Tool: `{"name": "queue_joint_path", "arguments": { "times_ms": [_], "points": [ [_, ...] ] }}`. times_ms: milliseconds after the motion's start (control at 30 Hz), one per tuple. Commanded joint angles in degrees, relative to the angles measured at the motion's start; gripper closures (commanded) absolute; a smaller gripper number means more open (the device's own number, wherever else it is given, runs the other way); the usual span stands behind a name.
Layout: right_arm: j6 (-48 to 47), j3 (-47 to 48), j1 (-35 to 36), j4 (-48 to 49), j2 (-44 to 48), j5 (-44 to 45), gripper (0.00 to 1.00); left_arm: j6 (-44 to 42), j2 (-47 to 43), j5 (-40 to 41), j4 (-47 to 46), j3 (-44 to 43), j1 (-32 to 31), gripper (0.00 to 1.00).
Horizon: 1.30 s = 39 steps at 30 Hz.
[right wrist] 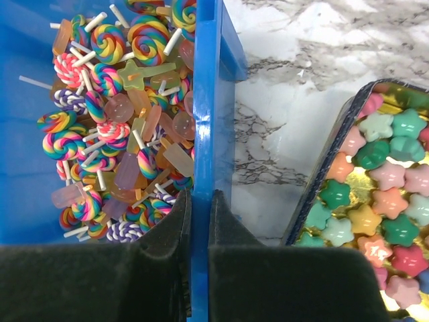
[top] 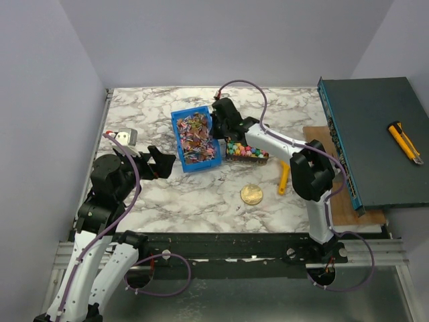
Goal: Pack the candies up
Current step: Move the storage box to the center of the board, then adjust the storage box at the center of the board.
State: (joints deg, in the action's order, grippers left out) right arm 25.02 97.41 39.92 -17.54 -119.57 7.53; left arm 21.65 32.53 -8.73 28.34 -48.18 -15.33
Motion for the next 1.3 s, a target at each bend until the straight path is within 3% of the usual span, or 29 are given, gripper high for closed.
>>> {"name": "queue_joint_path", "arguments": {
  "times_ms": [0, 67, 200, 300, 733, 1267],
  "points": [
    [6.27, -1.56, 3.06, 0.55, 1.88, -1.97, 0.99, 0.24, -0.02, -1.55, -1.36, 0.49, 0.39, 0.01],
    [7.18, -1.2, 3.29, 0.38, 2.01, -1.12, 0.96, 0.24, -0.17, -1.46, -1.38, 0.54, 0.39, 0.01],
    [7.36, -2.69, 3.27, 1.11, 5.15, 2.27, 0.66, 0.19, -0.52, -1.38, -1.44, 0.55, 0.36, 0.01],
    [6.69, -3.91, 3.27, 0.87, 8.13, 5.06, 0.59, 0.15, -0.56, -1.53, -1.4, 0.53, 0.38, 0.01],
    [6.1, -15.12, 3.1, 0.8, 15.9, 16.16, 0.58, 0.41, -2.07, -1.27, -1.44, 0.54, 0.34, 0.01],
    [7.68, -10.93, 0.59, -0.41, 6.46, 14.2, 0.58, 0.41, -1.98, -1.6, -1.45, 0.54, 0.35, 0.01]
  ]
}}
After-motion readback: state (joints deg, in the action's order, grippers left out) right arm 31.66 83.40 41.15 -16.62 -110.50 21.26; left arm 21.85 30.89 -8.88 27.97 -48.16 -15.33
